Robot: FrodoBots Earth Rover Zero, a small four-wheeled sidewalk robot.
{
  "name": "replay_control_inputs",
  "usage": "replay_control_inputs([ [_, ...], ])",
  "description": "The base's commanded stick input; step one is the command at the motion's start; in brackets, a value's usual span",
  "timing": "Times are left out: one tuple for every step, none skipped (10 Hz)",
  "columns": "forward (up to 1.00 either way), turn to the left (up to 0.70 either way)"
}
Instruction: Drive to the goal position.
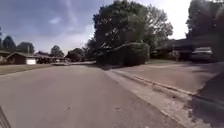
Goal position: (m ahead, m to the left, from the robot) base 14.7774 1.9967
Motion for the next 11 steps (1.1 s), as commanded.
replay_control_inputs([
  [0.70,0.31],
  [0.70,0.34],
  [0.70,0.05],
  [0.70,0.03],
  [0.70,0.03],
  [0.70,0.03],
  [0.70,0.03],
  [0.70,0.03],
  [0.70,0.33],
  [0.70,0.35],
  [0.70,0.13],
])
